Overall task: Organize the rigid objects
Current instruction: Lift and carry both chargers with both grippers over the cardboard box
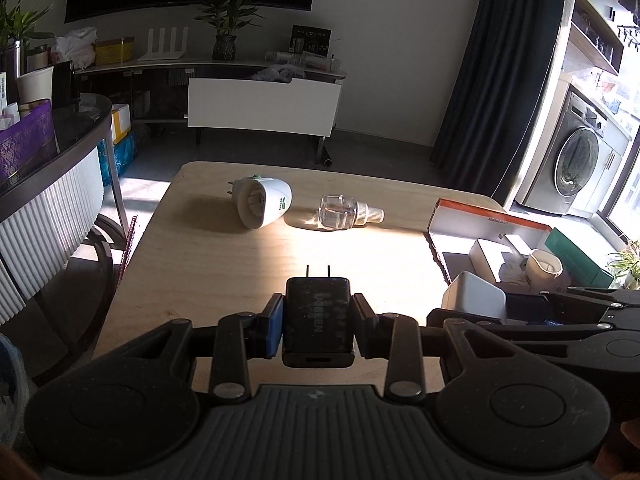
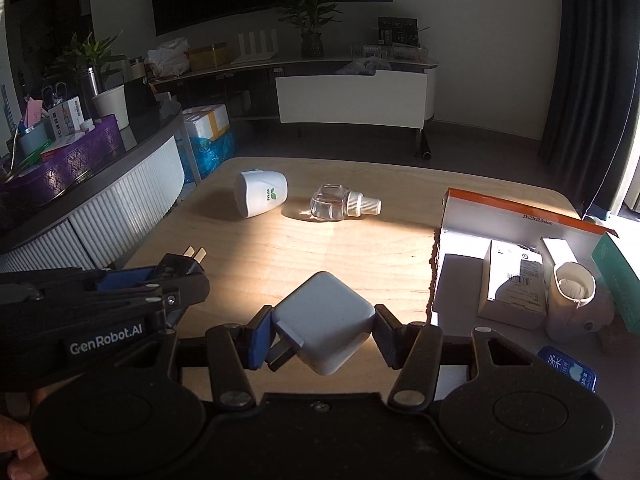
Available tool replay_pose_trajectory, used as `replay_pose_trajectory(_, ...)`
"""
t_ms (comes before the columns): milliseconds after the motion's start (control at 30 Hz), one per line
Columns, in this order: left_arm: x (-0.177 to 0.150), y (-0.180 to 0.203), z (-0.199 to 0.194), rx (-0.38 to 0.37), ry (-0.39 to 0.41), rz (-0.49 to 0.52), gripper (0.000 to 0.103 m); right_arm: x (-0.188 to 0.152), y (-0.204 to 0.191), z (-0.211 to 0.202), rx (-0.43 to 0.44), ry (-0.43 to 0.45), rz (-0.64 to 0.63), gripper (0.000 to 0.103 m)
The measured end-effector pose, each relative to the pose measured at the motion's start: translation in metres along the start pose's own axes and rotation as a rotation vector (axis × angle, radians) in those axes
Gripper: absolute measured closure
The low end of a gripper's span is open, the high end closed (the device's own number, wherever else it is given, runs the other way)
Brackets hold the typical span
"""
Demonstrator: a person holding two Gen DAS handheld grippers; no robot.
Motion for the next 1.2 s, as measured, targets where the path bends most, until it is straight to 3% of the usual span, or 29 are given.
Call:
replay_pose_trajectory(600, -0.013, 0.042, -0.017, -0.015, -0.001, 0.014, 0.068, -0.014, 0.041, -0.046, -0.03, 0.053, 0.046, 0.038)
replay_pose_trajectory(1200, -0.018, 0.078, -0.012, -0.06, -0.018, 0.065, 0.067, -0.019, 0.075, -0.062, -0.068, 0.068, 0.082, 0.038)
Point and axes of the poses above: each gripper's, at about its wrist camera, not at the fingertips, and z roughly the way its jaws point, y to its right, x to its top, the point moved 9 cm from there along z, roughly the way its jaws point, and after that the axes turned 13 degrees about -x, right-handed, at the moved point
